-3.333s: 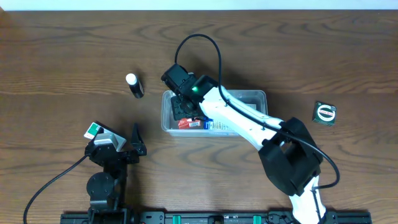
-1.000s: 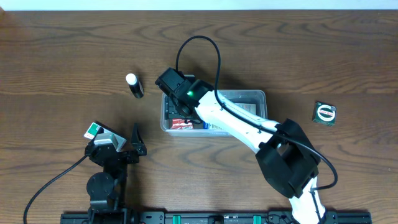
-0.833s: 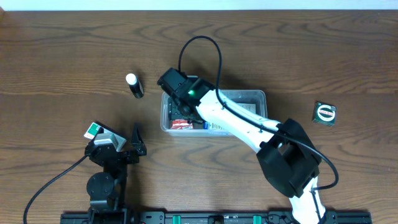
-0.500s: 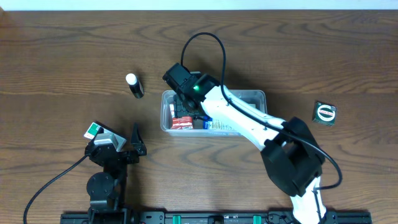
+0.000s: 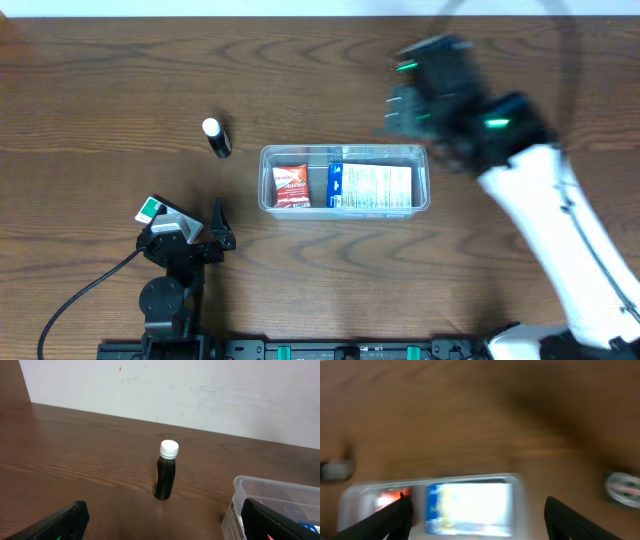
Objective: Pack container
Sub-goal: 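Open the right gripper and withdraw it from the container, then move the right gripper to the green Zam-Buk box and grasp it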
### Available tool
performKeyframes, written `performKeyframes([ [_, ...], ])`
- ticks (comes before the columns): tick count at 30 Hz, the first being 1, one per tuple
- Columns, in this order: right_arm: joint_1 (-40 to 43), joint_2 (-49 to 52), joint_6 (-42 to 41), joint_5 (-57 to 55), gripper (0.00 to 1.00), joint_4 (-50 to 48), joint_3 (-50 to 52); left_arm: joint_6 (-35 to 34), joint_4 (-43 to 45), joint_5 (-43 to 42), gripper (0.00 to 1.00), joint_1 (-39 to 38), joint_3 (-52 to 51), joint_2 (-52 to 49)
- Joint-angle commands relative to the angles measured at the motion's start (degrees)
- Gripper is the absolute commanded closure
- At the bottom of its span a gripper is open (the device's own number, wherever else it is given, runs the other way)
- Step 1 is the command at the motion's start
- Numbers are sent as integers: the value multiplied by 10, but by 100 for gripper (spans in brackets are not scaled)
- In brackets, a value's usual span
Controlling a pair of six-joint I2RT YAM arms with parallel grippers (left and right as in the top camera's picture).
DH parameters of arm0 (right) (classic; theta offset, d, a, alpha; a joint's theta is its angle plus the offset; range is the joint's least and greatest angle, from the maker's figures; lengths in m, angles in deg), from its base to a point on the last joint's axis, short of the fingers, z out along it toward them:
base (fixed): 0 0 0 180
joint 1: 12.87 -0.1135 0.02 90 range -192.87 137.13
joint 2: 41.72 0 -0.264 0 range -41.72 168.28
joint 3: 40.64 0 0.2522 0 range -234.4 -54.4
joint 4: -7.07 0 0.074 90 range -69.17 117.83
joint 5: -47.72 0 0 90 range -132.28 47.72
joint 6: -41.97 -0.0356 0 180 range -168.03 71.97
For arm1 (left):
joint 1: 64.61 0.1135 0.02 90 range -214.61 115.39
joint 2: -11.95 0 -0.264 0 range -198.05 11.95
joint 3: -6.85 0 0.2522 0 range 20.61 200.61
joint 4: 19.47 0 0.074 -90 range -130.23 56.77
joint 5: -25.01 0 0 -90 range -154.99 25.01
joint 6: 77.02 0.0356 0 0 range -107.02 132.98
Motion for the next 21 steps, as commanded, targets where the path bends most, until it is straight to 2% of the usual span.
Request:
performKeyframes([
  [1, 83, 3, 2, -15, 18, 48, 3, 10, -21, 7, 2, 3, -11, -1],
  [7, 232, 26, 25, -16, 13, 69, 47, 10, -21, 7, 2, 3, -11, -1],
  [15, 367, 48, 103, 86, 4, -70, 180, 10, -21, 7, 2, 3, -11, -1],
  [21, 412, 69, 207, 145, 2, -154, 236, 10, -21, 7, 2, 3, -11, -1],
])
